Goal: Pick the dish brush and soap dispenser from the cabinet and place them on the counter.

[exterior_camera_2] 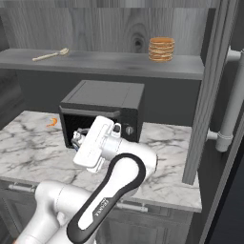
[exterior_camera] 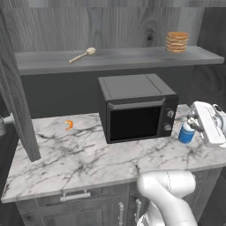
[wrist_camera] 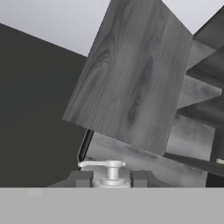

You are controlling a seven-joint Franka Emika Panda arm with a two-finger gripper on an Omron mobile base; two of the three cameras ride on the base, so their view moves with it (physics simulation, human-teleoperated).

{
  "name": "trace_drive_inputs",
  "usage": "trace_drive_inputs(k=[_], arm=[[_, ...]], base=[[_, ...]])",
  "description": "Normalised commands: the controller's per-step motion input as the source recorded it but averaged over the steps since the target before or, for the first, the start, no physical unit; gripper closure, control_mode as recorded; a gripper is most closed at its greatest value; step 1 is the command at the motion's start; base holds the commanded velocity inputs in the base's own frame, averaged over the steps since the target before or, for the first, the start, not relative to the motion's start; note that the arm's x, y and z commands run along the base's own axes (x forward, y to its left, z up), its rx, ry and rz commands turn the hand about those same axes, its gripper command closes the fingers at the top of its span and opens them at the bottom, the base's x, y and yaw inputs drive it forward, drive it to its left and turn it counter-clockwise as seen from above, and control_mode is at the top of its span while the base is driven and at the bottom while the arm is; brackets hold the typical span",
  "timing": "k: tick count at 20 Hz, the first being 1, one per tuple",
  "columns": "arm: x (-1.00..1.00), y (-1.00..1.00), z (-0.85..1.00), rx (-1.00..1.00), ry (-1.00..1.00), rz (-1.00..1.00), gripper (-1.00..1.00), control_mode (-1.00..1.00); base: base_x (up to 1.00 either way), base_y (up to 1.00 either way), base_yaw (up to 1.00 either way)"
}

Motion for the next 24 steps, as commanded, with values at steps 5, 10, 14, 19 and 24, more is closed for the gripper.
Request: trace_drive_inputs(k=[5, 10, 14, 19, 24], arm=[[0.0, -0.07, -0.37, 0.0, -0.05, 0.01, 1.0, -1.0], [0.0, -0.11, -0.32, 0.0, -0.04, 0.0, 1.0, -1.0], [0.0, -0.18, -0.17, 0.0, -0.02, 0.0, 1.0, -1.0], [0.0, -0.15, -0.19, 0.0, -0.03, 0.0, 1.0, -1.0], [0.0, -0.03, -0.24, 0.0, -0.04, -0.02, 1.0, -1.0]], base=[[0.0, 0.0, 0.0], [0.0, 0.0, 0.0], [0.0, 0.0, 0.0], [0.0, 0.0, 0.0], [0.0, 0.0, 0.0]])
